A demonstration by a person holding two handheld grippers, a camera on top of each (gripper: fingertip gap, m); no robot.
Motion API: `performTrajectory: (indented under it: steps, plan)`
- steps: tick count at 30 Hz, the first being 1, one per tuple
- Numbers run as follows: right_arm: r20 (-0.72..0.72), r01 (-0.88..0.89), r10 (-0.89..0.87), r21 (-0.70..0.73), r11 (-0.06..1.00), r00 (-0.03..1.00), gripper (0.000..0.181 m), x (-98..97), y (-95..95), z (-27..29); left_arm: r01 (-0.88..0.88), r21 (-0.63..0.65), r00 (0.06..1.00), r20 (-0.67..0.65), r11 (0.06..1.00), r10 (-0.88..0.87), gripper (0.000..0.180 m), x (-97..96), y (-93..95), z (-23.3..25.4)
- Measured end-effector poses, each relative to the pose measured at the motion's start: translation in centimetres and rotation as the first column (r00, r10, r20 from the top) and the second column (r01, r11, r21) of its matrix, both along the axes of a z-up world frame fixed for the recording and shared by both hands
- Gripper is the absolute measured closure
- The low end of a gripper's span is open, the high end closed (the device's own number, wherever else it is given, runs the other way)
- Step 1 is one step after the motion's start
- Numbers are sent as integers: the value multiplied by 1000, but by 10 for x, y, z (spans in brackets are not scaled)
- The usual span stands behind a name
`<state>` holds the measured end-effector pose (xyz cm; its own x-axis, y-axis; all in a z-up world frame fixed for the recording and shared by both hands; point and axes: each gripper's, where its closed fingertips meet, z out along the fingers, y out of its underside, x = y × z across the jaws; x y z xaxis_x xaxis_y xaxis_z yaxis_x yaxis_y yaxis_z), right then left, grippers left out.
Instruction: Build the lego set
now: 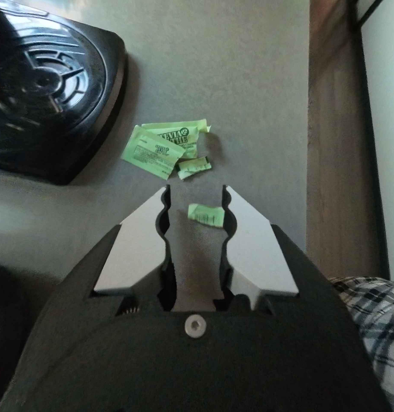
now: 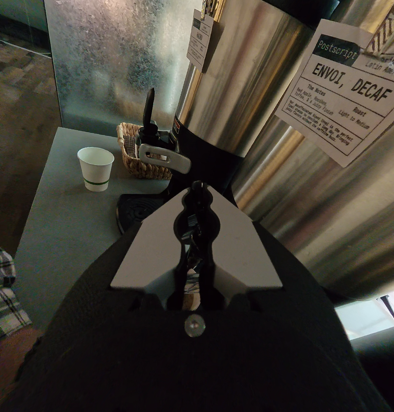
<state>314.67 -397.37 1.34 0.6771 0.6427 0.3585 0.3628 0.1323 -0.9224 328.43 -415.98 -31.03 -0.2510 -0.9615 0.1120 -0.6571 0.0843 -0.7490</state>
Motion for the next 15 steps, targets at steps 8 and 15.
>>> performTrajectory:
  steps: [8,15]
  plan:
    - [-5,-5,5,10,1000,1000,173,-1,-1,0,-165,62,986,20,984,164,133,-92,51,8]
    - [1,-4,4,22,1000,1000,173,-1,0,0,-371,98,929,50,924,367,136,-159,98,-2]
